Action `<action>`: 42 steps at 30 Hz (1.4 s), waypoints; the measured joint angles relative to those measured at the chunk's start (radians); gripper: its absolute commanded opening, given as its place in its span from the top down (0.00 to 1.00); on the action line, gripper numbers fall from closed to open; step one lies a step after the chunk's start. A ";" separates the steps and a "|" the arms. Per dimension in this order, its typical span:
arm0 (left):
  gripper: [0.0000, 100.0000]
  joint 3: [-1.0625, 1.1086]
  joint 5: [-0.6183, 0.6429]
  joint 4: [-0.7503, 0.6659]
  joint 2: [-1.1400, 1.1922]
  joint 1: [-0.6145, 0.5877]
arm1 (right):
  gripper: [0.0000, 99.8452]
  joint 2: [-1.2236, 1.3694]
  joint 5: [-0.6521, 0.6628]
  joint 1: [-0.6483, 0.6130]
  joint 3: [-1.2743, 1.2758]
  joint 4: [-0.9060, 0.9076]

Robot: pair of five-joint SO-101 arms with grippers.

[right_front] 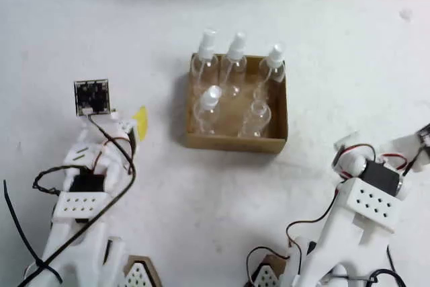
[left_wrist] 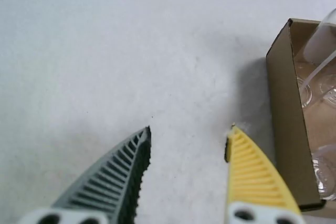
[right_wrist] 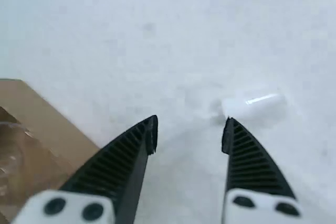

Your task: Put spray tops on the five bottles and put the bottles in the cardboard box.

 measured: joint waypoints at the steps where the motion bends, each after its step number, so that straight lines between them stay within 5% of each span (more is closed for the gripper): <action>1: 0.78 0.000 0.000 0.000 0.000 0.000 | 0.82 0.000 0.021 0.000 0.017 0.012; 17: 0.78 0.000 0.000 0.000 0.000 0.000 | 0.82 0.000 0.198 0.153 0.137 0.049; 27: 0.78 0.000 0.000 0.000 0.000 0.000 | 0.82 0.000 0.060 0.160 0.256 -0.226; 42: 0.78 0.000 0.000 0.000 0.000 0.000 | 0.83 0.028 -0.048 0.160 0.267 -0.245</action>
